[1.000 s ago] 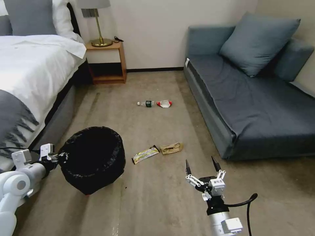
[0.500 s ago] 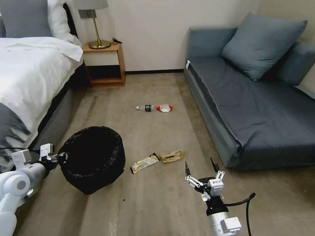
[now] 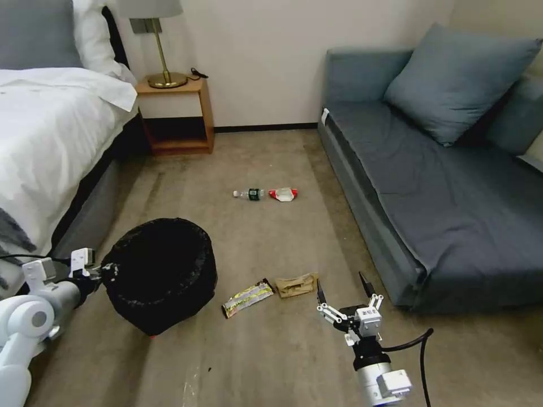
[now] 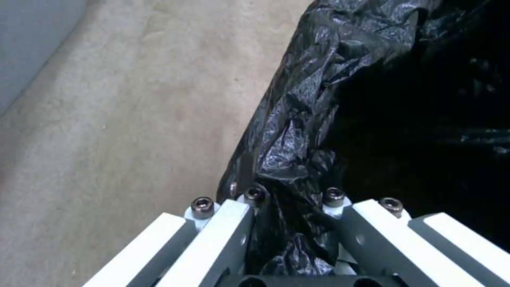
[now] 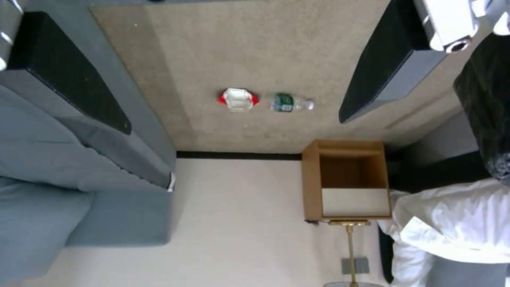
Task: Pick up the trash bin, then pick up the garbage on the floor and place it into the trash bin.
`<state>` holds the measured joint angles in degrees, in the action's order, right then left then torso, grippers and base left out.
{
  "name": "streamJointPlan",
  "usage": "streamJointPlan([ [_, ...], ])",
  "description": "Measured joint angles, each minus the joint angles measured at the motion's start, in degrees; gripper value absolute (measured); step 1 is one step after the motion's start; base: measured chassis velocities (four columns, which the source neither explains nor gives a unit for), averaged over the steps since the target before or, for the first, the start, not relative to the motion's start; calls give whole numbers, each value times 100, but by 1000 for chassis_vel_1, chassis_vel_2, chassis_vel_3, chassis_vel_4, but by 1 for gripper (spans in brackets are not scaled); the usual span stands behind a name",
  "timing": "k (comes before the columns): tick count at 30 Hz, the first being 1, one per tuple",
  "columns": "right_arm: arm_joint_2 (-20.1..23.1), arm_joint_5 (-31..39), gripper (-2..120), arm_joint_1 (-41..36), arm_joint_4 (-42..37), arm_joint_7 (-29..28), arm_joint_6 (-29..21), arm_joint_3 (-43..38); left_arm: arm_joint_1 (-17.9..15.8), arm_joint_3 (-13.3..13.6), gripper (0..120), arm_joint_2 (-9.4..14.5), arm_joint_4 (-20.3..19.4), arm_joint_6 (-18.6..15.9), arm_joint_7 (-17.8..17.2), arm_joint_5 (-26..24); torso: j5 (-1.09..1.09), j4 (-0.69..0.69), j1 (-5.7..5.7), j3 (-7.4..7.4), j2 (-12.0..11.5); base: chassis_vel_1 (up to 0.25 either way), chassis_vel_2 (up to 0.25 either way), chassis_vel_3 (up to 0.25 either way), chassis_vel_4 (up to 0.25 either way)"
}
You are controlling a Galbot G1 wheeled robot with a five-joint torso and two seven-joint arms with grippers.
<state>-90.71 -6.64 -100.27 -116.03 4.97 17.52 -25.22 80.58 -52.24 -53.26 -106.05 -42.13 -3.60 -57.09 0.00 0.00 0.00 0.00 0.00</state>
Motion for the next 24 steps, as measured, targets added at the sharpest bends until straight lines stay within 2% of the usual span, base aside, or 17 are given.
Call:
streamJointPlan([
  [8,60,12,100,132,142,0,-25,23,-5,8,4,-7,13,0,-10,7,0,0,0,0,0,-86,83,80,-83],
  [12,233,47,100,244,340,61,77,78,-10,25,4,-20,37,0,-11,13,0,-1,0,0,0,-87,93,85,-87],
  [15,607,-252,100,434,608,415,98,39,-16,57,4,-62,42,0,-13,47,0,-2,1,0,0,-40,71,50,-41],
  [16,607,-252,100,434,608,415,98,39,-16,57,4,-62,42,0,-13,47,0,-2,1,0,0,-2,57,44,-35],
  [18,1038,-354,100,701,900,662,30,2,-12,70,4,-87,39,0,-13,75,2,0,0,0,0,-1,28,-12,1],
  [19,1038,-354,100,701,900,662,30,2,-12,70,4,-87,39,0,-13,75,2,0,0,0,0,0,0,0,0],
  [23,1998,-243,100,1208,1482,1286,-84,22,20,74,4,-124,-7,0,-13,117,2,1,0,0,0,0,0,0,0],
  [24,1998,-243,100,1208,1482,1286,-84,22,20,74,4,-124,-7,0,-13,117,2,1,0,0,0,0,0,0,0],
])
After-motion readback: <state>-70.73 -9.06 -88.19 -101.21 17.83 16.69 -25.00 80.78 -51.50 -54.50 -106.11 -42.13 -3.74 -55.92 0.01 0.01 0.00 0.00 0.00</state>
